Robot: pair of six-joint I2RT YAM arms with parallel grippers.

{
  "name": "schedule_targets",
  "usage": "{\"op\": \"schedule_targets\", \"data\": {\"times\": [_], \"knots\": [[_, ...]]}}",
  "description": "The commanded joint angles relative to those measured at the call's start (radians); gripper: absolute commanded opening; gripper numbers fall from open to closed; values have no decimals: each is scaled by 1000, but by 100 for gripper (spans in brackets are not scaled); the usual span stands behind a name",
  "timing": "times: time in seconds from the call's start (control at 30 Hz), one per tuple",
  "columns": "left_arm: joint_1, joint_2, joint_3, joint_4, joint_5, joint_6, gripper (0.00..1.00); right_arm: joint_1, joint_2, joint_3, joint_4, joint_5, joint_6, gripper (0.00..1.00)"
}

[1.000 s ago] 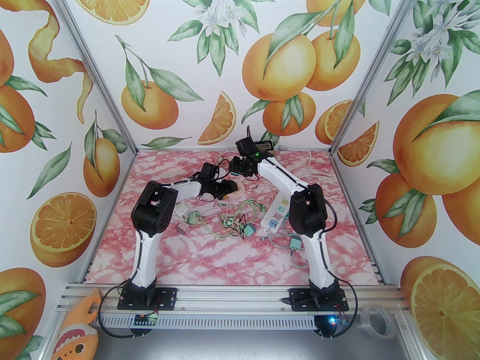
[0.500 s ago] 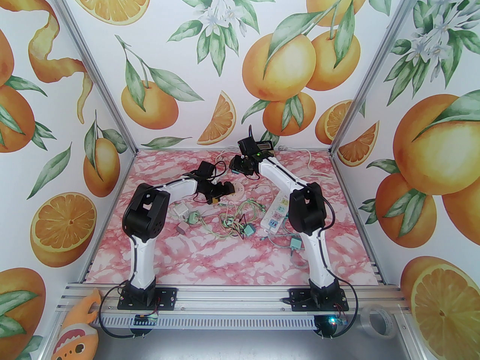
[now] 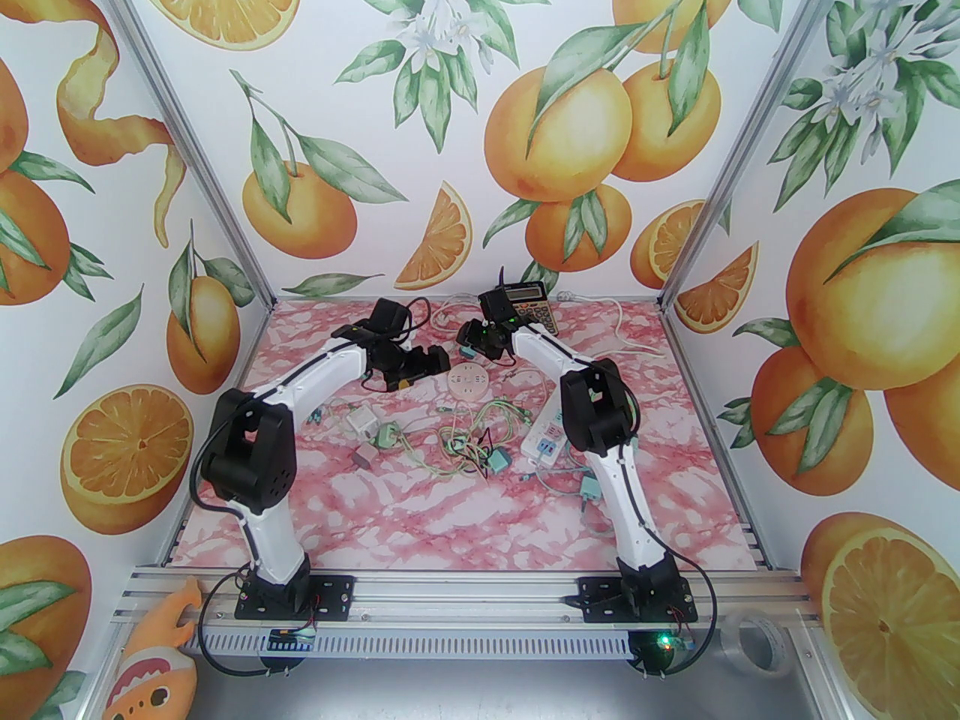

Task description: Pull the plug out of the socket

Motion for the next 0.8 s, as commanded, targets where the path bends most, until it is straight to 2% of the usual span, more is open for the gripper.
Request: {"op": "schedule_targets", "data": {"times": [0.0,0.07,0.1,0.13,0.23,0.33,0.4,0.57,0.7,0.77], "knots": [[15,-39,44,-34,-33,29,93,-5,-12,25,29,-29,3,65],[21,-50,53,-36,-42,41,93,-4,-55,-13,32,-18,-7,76],[25,-57,56,-34,-51,49,93,-4,-86,-41,34,-5,-17,97],[27,-63,59,-33,-62,59,93,-4,-117,-66,39,8,-30,100],[43,-92,59,-33,-170,98,98,-8,-230,-151,41,45,-75,100],[65,-136,21,-9,-351,145,100,-14,-363,-257,44,103,-130,100],[87,-175,-48,49,-512,182,100,-19,-465,-345,49,162,-173,100],[185,-257,-262,263,-752,276,100,-26,-711,-614,114,370,-314,100],[265,-284,-469,526,-841,373,100,-69,-867,-870,225,555,-397,100],[306,-273,-544,629,-832,407,100,-89,-936,-999,303,678,-429,100]]}}
